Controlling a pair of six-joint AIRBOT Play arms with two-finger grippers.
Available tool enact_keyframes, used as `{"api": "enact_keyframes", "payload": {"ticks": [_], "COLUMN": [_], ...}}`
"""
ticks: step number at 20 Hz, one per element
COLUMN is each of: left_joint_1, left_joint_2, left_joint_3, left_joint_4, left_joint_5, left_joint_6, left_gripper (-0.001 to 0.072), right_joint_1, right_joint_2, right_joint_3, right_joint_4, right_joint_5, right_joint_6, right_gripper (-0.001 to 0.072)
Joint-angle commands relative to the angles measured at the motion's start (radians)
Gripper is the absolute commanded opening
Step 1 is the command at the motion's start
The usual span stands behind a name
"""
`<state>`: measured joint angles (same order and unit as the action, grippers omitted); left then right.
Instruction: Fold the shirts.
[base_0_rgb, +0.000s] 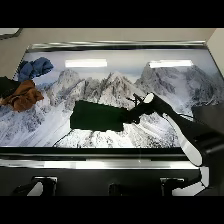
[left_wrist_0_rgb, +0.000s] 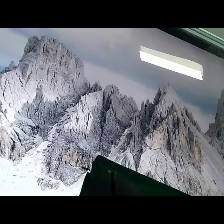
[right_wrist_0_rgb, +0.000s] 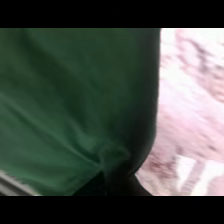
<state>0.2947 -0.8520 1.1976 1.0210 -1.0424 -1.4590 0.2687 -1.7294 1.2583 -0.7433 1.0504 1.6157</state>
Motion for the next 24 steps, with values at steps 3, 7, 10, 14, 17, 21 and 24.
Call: {"api": "enact_keyframes", "payload": {"ticks": [3,7,10,14,17,21,24], "left_joint_1": [0.001,0.001,0.001,0.001,0.001,0.001,0.001], "left_joint_2": [0.0,0.001,0.001,0.006,0.018,0.034,0.04], "left_joint_3": [-0.002,-0.002,-0.002,-0.002,-0.002,-0.001,-0.001], "left_joint_4": [0.0,0.0,0.0,-0.001,-0.001,-0.001,-0.001], "left_joint_5": [0.023,0.022,0.022,0.021,0.022,0.022,0.022], "left_joint_6": [0.001,0.001,0.001,0.0,0.001,0.001,0.001], "left_gripper": [0.003,0.003,0.003,0.003,0.003,0.003,0.003], "right_joint_1": [-0.1,-0.394,-0.65,-0.982,-1.207,-1.44,-1.513], "right_joint_2": [0.063,0.222,0.323,0.427,0.463,0.519,0.523], "right_joint_3": [0.15,0.305,0.354,0.356,0.356,0.356,0.353], "right_joint_4": [0.216,0.046,-0.039,-0.158,-0.184,-0.187,-0.298], "right_joint_5": [0.112,0.177,0.294,0.397,0.443,0.512,0.634], "right_joint_6": [-0.209,0.009,0.076,0.101,0.105,0.129,0.171], "right_gripper": [0.0037,0.0036,0.0036,0.0036,0.0037,0.0037,0.0037]}}
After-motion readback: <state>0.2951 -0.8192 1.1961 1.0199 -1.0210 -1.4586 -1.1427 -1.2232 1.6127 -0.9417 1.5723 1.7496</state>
